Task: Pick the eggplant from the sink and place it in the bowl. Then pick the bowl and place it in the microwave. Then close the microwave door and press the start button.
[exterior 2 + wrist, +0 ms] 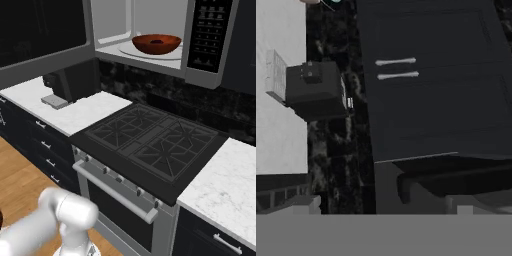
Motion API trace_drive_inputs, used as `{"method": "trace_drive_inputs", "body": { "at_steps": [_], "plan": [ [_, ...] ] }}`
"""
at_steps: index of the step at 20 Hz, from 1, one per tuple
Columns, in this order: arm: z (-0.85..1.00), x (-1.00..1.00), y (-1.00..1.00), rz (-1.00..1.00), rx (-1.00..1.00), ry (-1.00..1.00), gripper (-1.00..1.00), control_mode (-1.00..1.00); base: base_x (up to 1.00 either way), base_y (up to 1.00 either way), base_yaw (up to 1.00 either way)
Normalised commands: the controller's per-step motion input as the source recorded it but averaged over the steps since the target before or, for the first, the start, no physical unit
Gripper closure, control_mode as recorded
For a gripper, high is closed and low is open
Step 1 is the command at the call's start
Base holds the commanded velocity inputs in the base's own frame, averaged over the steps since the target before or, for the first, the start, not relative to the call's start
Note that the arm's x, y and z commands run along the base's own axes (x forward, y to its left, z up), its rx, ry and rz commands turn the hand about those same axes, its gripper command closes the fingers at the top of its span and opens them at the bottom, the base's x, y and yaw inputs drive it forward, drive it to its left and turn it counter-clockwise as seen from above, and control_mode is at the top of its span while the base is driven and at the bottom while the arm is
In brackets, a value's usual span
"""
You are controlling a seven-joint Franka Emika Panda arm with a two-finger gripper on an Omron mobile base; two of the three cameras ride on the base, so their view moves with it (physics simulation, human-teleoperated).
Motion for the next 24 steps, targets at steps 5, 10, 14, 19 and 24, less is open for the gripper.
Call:
{"method": "trace_drive_inputs", "body": {
  "at_steps": [5,10,14,19,24],
  "plan": [
    [-0.01,0.72,0.41,-0.16,0.00,0.00,-1.00,-1.00,0.00,0.00,0.00],
    [0.01,0.44,0.01,-0.21,0.00,-0.02,-1.00,-1.00,0.00,0.00,0.00],
    [0.06,0.27,-0.08,-0.15,0.00,-0.02,-1.00,-1.00,0.00,0.00,0.00],
    [0.11,0.16,-0.31,-0.05,0.00,-0.08,-1.00,-1.00,0.00,0.00,0.00],
    [0.18,0.44,-0.66,0.00,0.00,-0.17,-1.00,-1.00,0.00,0.00,0.00]
  ]
}}
